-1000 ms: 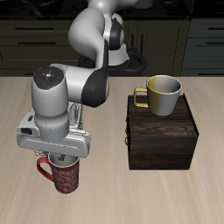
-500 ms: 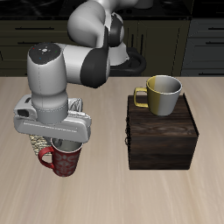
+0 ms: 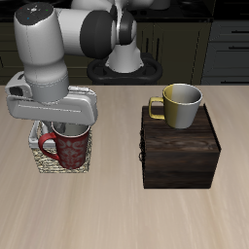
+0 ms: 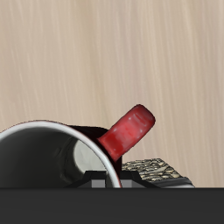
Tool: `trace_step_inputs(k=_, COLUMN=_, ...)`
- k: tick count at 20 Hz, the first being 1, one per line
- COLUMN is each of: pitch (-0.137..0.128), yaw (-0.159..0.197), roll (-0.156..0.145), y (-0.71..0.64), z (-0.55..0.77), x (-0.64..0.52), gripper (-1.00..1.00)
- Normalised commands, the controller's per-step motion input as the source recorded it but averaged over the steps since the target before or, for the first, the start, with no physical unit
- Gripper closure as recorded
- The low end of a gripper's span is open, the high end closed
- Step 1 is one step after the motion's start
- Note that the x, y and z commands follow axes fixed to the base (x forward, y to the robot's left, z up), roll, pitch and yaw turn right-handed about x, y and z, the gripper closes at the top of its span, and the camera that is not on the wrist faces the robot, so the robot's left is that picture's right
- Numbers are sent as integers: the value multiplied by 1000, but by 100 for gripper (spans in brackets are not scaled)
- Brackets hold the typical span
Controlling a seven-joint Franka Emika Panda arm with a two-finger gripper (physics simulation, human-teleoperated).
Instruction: Place the red mug in the basket
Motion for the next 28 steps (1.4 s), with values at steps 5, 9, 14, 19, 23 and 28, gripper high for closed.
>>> trace_step_inputs(k=5, pitch=-39, yaw=32, roll=26, y=-67, z=529, x=-340, gripper=100)
trace_step_inputs(k=9, pitch=-55, yaw=-5, roll=32, y=1, z=528, x=-419, gripper=100)
trace_step_inputs(k=14, pitch=-79, yaw=51, roll=31, y=168, z=391, x=-413, gripper=100)
trace_step_inputs(k=19, pitch=-57, yaw=22, roll=30, y=139, z=257, x=-347, gripper=100)
trace_step_inputs(k=23, pitch=-64, yaw=13, roll=11, y=21, z=244, x=-379, gripper=100)
trace_step_inputs(k=28, pitch=-50, yaw=16, roll=9, y=51, z=118, x=-306, gripper=100)
